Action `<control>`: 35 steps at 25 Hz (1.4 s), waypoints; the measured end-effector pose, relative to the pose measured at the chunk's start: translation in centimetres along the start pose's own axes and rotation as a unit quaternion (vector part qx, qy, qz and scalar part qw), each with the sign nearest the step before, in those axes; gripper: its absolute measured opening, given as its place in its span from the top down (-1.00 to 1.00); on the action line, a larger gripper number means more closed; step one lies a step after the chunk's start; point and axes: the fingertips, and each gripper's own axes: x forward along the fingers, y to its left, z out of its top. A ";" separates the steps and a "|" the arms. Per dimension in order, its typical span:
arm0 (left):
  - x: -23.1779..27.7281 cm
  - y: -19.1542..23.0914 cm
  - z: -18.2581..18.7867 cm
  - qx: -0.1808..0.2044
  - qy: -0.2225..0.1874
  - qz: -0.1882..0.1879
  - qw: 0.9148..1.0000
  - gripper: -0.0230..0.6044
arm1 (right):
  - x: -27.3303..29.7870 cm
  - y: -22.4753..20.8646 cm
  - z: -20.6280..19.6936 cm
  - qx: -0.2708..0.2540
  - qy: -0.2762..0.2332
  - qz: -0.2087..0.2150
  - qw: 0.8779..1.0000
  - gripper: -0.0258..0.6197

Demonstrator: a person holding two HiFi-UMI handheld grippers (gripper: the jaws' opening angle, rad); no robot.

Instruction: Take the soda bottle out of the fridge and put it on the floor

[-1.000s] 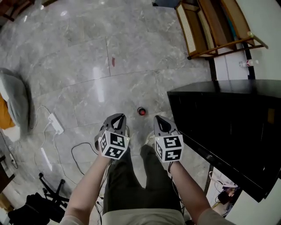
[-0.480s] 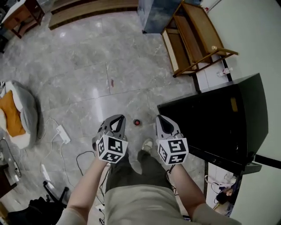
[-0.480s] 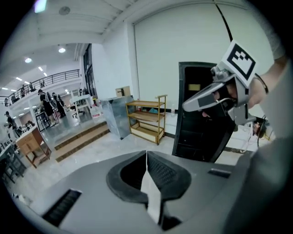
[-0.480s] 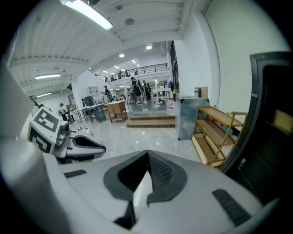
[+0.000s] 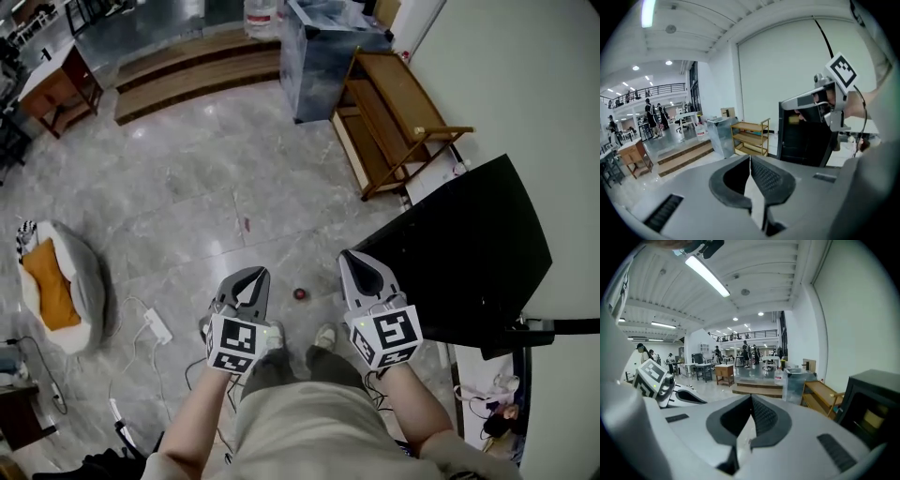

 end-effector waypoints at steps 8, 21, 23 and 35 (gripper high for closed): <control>-6.3 -1.3 9.9 0.007 -0.094 -0.012 0.996 0.89 | -6.4 1.0 7.7 -0.014 -0.061 0.013 0.998 0.93; -15.1 -2.5 19.0 0.055 -0.184 0.012 0.981 0.89 | -14.1 4.1 17.8 -0.065 -0.160 0.051 0.984 0.93; -16.0 -2.4 19.8 0.062 -0.199 0.018 0.978 0.89 | -14.8 4.3 18.5 -0.073 -0.166 0.049 0.982 0.93; -16.4 -2.6 20.9 0.047 -0.212 0.013 0.976 0.89 | -15.1 3.1 18.9 -0.057 -0.175 0.038 0.982 0.93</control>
